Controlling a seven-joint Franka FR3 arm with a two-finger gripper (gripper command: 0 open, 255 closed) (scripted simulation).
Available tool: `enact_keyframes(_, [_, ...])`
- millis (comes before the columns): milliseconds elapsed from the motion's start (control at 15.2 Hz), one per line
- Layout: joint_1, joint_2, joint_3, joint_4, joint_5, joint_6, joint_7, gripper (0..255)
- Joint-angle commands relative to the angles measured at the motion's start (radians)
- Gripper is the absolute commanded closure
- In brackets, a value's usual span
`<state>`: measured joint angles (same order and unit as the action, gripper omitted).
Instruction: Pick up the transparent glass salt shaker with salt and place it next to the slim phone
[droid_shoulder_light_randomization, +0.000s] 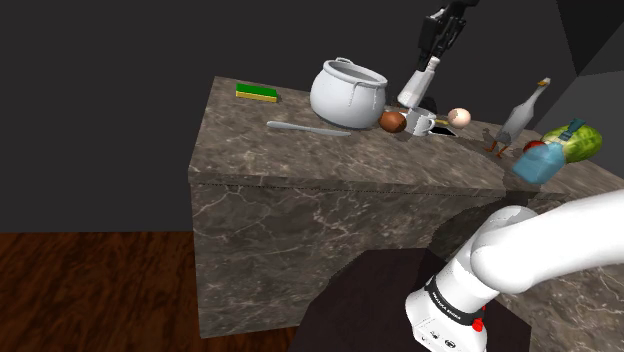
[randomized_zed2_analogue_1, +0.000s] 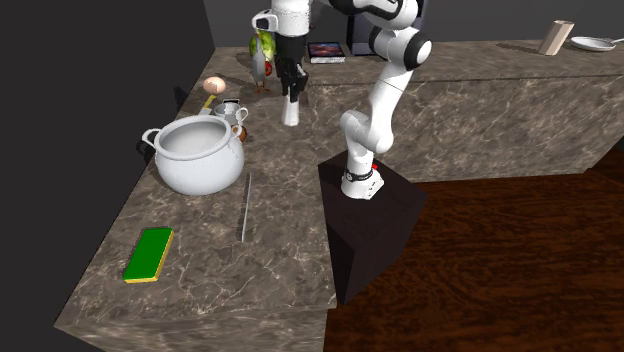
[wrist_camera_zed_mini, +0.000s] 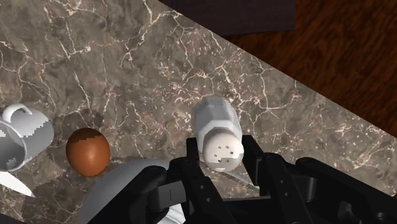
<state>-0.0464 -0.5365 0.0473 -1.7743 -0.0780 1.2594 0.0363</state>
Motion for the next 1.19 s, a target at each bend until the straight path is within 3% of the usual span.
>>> enact_keyframes(0, [-0.01,-0.009,-0.041,-0.006,-0.021,0.002,-0.053,255])
enact_keyframes(594, [-0.053,-0.008,-0.227,0.002,-0.113,0.025,-0.284,255])
enact_keyframes(1122, [-0.083,0.068,-0.404,0.085,-0.168,0.057,-0.497,255])
